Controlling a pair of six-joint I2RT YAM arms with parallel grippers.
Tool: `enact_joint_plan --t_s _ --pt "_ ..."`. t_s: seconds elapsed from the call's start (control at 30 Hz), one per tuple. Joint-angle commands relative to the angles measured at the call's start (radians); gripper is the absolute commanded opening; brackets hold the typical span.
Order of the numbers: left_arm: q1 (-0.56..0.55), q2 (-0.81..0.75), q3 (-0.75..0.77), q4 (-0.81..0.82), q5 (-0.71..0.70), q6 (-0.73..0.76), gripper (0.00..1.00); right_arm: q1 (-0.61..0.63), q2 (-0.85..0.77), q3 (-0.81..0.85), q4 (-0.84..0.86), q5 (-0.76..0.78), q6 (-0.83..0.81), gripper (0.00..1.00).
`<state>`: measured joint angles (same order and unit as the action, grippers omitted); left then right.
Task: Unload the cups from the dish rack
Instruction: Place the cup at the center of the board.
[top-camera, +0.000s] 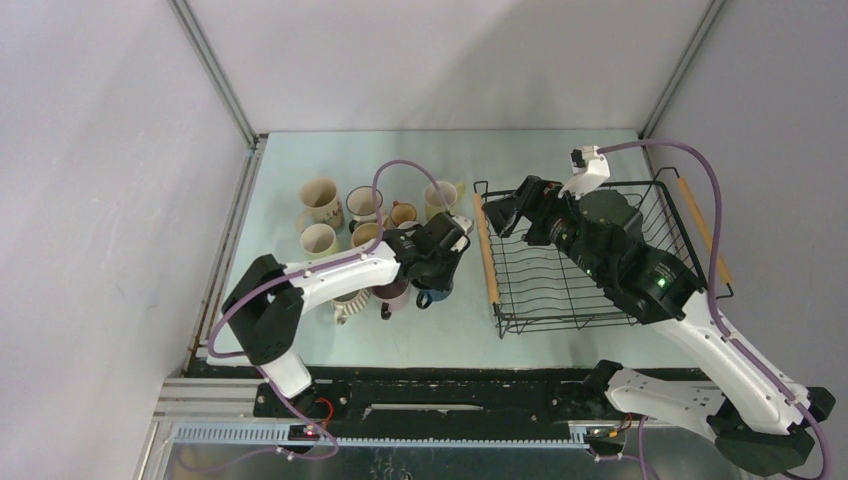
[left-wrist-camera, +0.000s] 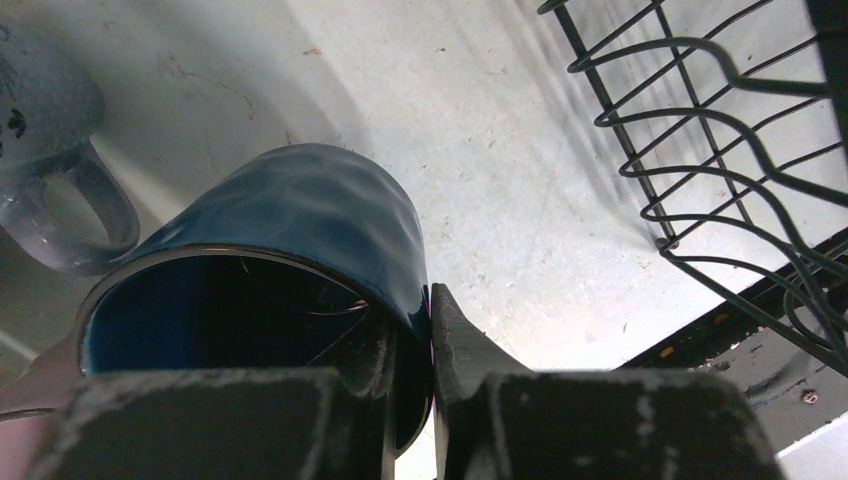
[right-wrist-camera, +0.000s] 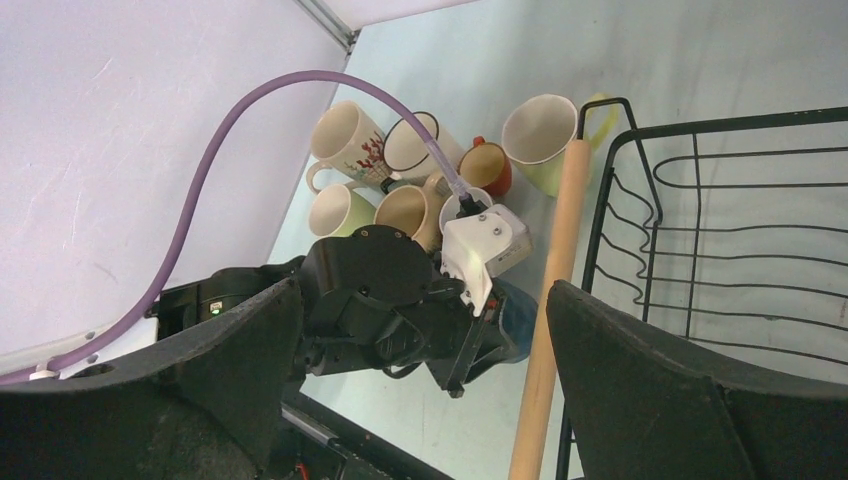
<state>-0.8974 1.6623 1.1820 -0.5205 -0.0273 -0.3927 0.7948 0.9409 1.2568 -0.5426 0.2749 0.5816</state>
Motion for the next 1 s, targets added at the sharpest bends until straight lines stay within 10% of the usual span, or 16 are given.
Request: enact_joint_plan --t_s 0.0,0.97 --pt "-0.006 -0.039 -0.02 0.045 -0.034 -0.004 0.0 0.009 0.005 0.001 0.02 -0.005 0.004 0.98" --pt "-0.007 0.016 -0.015 0.045 -0.024 -0.004 0.17 0.007 0.013 0.002 0.005 0.0 -0.003 0.99"
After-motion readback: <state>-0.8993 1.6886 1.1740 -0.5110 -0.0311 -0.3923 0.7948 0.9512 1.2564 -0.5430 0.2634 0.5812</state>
